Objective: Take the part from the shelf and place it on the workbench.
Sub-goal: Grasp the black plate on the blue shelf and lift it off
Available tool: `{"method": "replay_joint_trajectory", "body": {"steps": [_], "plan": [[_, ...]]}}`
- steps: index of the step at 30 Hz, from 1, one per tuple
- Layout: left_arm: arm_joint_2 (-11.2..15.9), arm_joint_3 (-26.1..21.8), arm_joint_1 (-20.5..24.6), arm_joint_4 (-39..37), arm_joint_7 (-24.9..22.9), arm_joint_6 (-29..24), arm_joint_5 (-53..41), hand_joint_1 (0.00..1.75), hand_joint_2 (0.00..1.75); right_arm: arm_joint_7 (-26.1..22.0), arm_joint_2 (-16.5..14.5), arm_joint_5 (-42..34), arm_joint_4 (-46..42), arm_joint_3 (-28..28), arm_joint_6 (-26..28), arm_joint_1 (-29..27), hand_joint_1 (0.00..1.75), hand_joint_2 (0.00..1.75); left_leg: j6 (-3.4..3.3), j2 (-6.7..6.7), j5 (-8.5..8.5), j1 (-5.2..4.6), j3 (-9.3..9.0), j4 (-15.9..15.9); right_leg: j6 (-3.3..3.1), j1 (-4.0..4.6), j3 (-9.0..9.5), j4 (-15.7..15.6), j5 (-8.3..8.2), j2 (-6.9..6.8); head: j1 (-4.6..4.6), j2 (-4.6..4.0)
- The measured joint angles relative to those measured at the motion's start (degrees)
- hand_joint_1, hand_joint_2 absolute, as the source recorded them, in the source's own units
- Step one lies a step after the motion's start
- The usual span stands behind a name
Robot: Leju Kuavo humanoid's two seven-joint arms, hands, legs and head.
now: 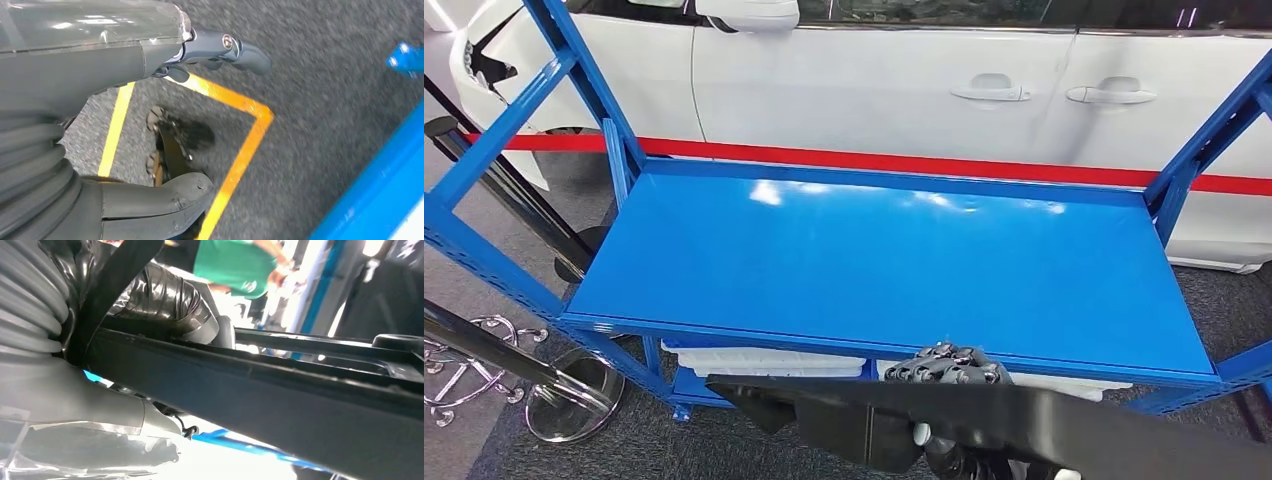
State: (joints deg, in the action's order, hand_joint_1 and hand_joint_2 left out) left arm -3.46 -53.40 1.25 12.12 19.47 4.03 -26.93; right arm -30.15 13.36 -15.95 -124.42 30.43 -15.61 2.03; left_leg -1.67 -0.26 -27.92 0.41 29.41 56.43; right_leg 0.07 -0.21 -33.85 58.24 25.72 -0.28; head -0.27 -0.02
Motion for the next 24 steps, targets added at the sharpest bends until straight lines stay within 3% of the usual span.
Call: {"method": "replay_joint_trajectory", "body": {"steps": [2, 5, 6, 7, 8, 11, 13, 15, 16, 18, 20, 21, 22, 23, 24], "plan": [[-0.21, -0.2, 0.1, -0.01, -1.37, -0.3, -0.09, 0.0, 1.75, 0.03, 0.81, 0.48, 0.29, -1.17, -0.2, -0.83, 1.73, 1.75, -0.71, 0.26, 1.15, 0.28, 0.41, -0.85, 0.69, -0.01, -0.87, 1.95, 2.26, 0.16, 0.01, 0.0], [-0.43, -0.3, 0.11, -0.01, -3.63, -0.69, -0.63, 0.0, 1.75, -0.07, 2.05, 1.81, 0.58, -3.03, -0.66, -2.66, 1.73, 1.75, -1.24, 0.45, 2.18, 0.2, 1.68, -0.94, 1.41, -0.29, -4.1, 11.86, 9.16, 0.25, 0.01, 0.0], [-0.5, -0.32, 0.07, -0.01, -4.03, -0.73, -0.89, 0.0, 1.75, -0.27, 2.45, 2.32, 0.68, -3.66, -0.74, -3.41, 1.73, 1.75, -1.22, 0.47, 2.43, 0.16, 2.17, -0.78, 1.6, -0.41, -4.56, 14.29, 10.15, 0.25, 0.02, 0.0], [-0.59, -0.34, 0.03, -0.01, -4.31, -0.75, -1.11, 0.0, 1.75, -0.51, 2.79, 2.8, 0.74, -4.26, -0.77, -4.07, 1.73, 1.75, -1.14, 0.47, 2.67, 0.17, 2.65, -0.59, 1.76, -0.55, -4.05, 14.75, 9.96, 0.24, 0.02, 0.0], [-0.7, -0.35, 0.01, -0.01, -4.52, -0.78, -1.3, 0.0, 1.75, -0.75, 3.1, 3.24, 0.78, -4.83, -0.78, -4.6, 1.73, 1.75, -1.0, 0.46, 2.89, 0.19, 3.11, -0.39, 1.87, -0.7, -2.43, 12.97, 8.83, 0.23, 0.02, 0.0], [-1.1, -0.35, -0.02, -0.01, -4.77, -0.77, -1.83, 0.0, 1.75, -1.36, 3.64, 4.59, 0.78, -6.05, -0.73, -5.47, 1.73, 1.75, -0.29, 0.43, 3.52, 0.14, 4.05, 0.09, 1.61, -0.87, 5.36, 1.31, 5.19, 0.31, 0.01, 0.0], [-1.26, -0.34, -0.02, -0.01, -4.69, -0.67, -2.45, 0.0, 1.75, -1.89, 3.71, 6.09, 0.64, -6.43, -0.4, -5.96, 1.73, 1.75, 0.41, 0.44, 4.12, 0.04, 4.3, 0.13, 1.03, -0.61, 7.08, -1.96, 4.66, 0.45, -0.02, 0.0], [-1.29, -0.32, -0.08, -0.01, -4.46, -0.6, -3.16, 0.0, 1.75, -2.51, 3.71, 7.76, 0.49, -6.71, 0.28, -6.24, 1.73, 1.75, 1.13, 0.37, 4.48, 0.06, 4.47, 0.2, 0.26, -0.61, 6.55, -2.1, 4.06, 0.38, -0.01, 0.0], [-1.28, -0.32, -0.12, -0.01, -4.25, -0.59, -3.47, 0.0, 1.75, -2.82, 3.71, 8.49, 0.42, -6.84, 0.7, -6.19, 1.73, 1.75, 1.46, 0.34, 3.76, 0.1, 4.82, 0.78, -0.23, -0.72, 6.23, -2.18, 3.69, 0.27, -0.02, 0.0], [-1.26, -0.31, -0.15, -0.01, -3.64, -0.5, -3.88, 0.0, 1.75, -3.4, 3.72, 9.7, 0.24, -7.09, 1.48, -6.01, 1.73, 1.75, 1.95, 0.28, -0.29, 0.26, 6.4, 4.94, -1.26, -0.9, 5.32, -2.3, 2.78, -0.03, -0.01, 0.0], [-1.13, -0.31, -0.1, -0.01, -2.86, -0.4, -4.05, 0.0, 1.75, -3.9, 3.72, 10.72, 0.08, -7.29, 2.11, -5.64, 1.73, 1.75, 2.28, 0.28, -5.27, 0.33, 8.63, 12.44, -1.69, -0.66, 4.05, -2.08, 1.93, -0.2, -0.01, 0.0], [-1.0, -0.31, -0.07, -0.01, -2.42, -0.36, -4.14, 0.0, 1.75, -4.13, 3.71, 11.17, 0.05, -7.4, 2.33, -5.38, 1.73, 1.75, 2.37, 0.28, -6.46, 0.34, 9.2, 15.44, -1.73, -0.54, 3.34, -1.96, 1.49, -0.26, -0.02, 0.0], [-0.81, -0.31, -0.03, -0.01, -2.05, -0.31, -4.24, 0.0, 1.75, -4.35, 3.71, 11.52, 0.02, -7.53, 2.48, -5.03, 1.73, 1.75, 2.35, 0.28, -6.39, 0.32, 8.94, 16.71, -1.72, -0.43, 2.64, -1.82, 1.05, -0.29, -0.02, 0.0], [-0.63, -0.31, 0.01, -0.01, -1.76, -0.27, -4.38, 0.0, 1.75, -4.55, 3.71, 11.7, -0.01, -7.69, 2.49, -4.62, 1.73, 1.75, 2.21, 0.27, -5.26, 0.3, 7.65, 15.86, -1.69, -0.33, 2.0, -1.71, 0.63, -0.3, -0.02, 0.0], [-0.43, -0.31, 0.05, -0.01, -1.52, -0.25, -4.56, 0.0, 1.75, -4.75, 3.71, 11.67, -0.03, -7.84, 2.43, -4.18, 1.73, 1.75, 1.89, 0.26, -3.56, 0.22, 5.32, 12.83, -1.64, -0.23, 1.47, -1.63, 0.25, -0.29, -0.02, 0.0]]}}
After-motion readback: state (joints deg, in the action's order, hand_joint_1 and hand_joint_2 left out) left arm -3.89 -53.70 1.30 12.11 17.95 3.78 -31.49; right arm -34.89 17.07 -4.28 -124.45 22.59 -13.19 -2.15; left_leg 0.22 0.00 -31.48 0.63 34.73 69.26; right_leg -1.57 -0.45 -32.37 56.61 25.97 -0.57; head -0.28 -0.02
